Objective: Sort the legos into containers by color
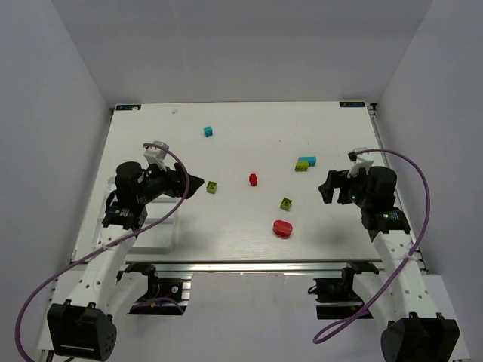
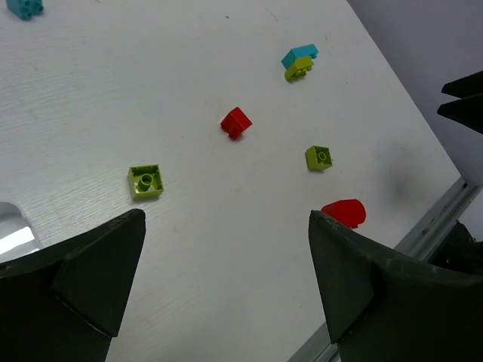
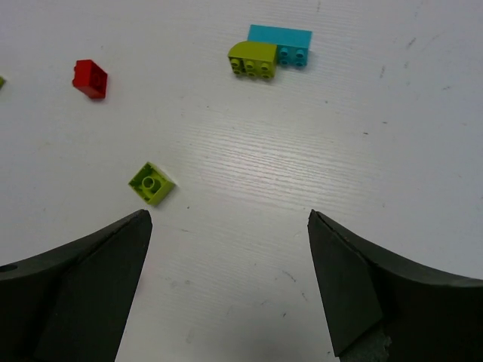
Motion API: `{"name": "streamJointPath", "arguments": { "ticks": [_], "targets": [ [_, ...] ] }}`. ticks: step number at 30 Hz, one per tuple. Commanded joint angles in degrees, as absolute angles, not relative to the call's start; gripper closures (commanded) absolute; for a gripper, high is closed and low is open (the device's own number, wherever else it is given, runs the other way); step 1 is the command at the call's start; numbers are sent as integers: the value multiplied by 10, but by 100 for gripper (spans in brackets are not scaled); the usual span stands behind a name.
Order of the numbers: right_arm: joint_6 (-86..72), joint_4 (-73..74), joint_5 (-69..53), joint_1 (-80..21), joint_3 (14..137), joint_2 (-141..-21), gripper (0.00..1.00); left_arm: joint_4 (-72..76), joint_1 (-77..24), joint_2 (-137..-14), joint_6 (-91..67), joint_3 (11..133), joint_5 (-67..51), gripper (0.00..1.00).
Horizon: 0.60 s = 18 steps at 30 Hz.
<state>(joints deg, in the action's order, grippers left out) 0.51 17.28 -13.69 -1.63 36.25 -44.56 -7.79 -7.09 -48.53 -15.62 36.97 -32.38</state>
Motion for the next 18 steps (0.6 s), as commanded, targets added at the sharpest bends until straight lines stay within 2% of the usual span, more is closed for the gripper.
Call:
{"name": "streamJointPath", "arguments": {
  "ticks": [1,4,7,11,12,14,15,16,17,18],
  "targets": [
    [38,173,-214,-18,380,-432,11,-58,-80,-500,-164,380,-373,2],
    [104,167,-290,-19,355,-419,11,-56,-90,-517,-167,383,-383,2],
    [169,155,-328,-21,331,-416,11,-62,-102,-539,-167,388,-381,9],
    [221,191,-341,-25,352,-448,11,-102,-124,-583,-171,416,-333,47],
    [234,202,-358,-27,354,-466,11,-118,-136,-609,-170,427,-317,60],
    [235,221,-387,-31,374,-489,11,-180,-151,-633,-174,453,-253,64],
    [230,229,-386,-33,382,-492,11,-198,-165,-644,-177,476,-229,59],
    [225,225,-380,-33,384,-491,27,-217,-172,-662,-187,488,-202,51],
    [199,214,-363,-33,381,-486,48,-257,-180,-671,-193,498,-146,39],
    [180,203,-342,-34,373,-483,74,-272,-196,-682,-197,521,-120,14]
  ]
}}
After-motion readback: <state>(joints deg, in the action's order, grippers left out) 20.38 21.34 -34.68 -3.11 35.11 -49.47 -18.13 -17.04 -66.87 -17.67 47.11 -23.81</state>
